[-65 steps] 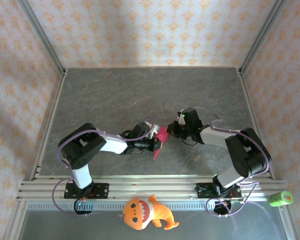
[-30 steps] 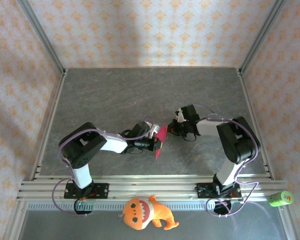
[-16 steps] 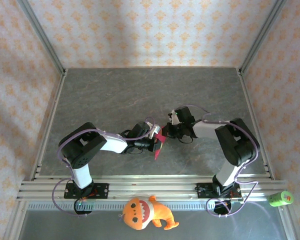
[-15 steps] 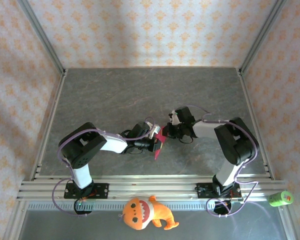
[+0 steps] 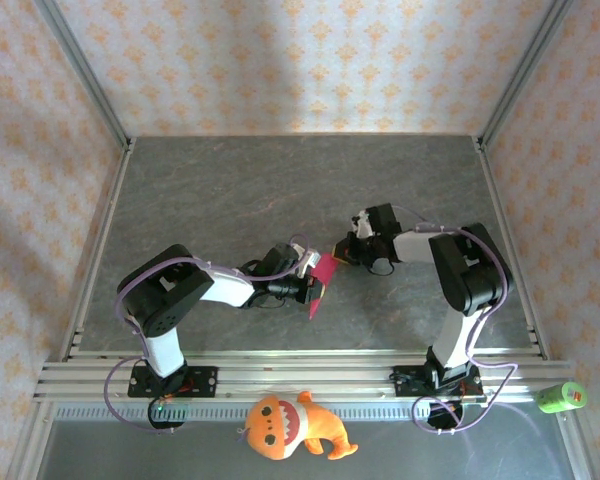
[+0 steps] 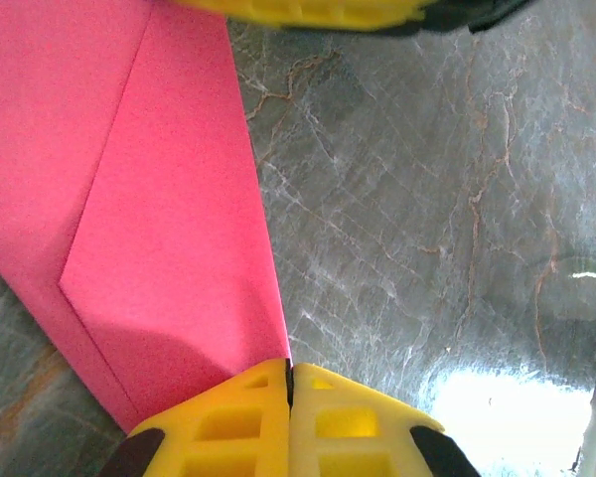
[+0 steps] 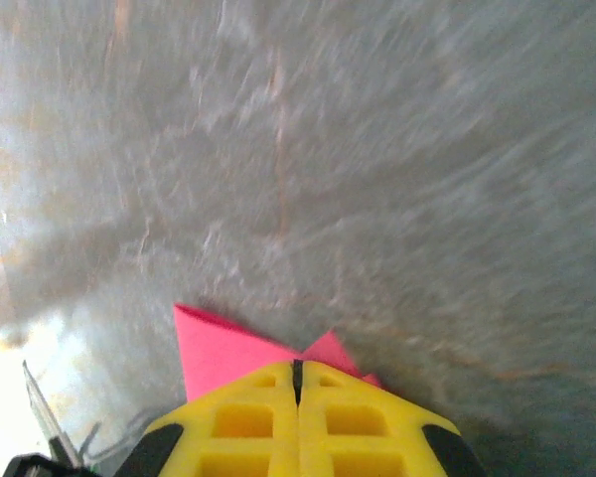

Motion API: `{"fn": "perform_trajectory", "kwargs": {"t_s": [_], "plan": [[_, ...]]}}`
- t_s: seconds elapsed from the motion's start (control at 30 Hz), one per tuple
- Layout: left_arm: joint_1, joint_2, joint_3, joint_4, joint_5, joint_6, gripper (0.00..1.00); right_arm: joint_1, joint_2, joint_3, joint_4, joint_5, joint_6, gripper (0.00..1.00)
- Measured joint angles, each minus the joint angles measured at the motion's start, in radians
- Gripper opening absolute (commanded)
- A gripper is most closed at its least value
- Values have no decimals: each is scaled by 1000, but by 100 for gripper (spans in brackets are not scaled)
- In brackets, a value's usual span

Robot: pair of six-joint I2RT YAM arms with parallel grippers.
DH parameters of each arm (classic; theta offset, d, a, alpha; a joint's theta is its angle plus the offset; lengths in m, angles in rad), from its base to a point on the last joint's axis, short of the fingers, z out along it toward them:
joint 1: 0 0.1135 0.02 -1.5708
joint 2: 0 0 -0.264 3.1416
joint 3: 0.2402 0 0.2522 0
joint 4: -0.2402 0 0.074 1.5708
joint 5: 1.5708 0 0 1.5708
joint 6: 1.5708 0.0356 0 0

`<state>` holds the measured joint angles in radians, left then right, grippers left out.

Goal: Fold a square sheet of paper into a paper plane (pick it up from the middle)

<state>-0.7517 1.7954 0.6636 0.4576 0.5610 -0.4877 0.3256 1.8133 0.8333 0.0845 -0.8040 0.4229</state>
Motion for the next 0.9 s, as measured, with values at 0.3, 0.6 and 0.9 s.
{"fn": "perform_trajectory", "kwargs": {"t_s": [0.3,0.6,0.9], "plan": [[0,0,-5,8,4,11,0,-64,-56,-24,44,81,15,3],[0,0,-3,7,7,18,0,29,-144,-76,142,12,70,4],[0,-15,25,-60,4,16,0,73,-60,-111,131,60,71,0]]}}
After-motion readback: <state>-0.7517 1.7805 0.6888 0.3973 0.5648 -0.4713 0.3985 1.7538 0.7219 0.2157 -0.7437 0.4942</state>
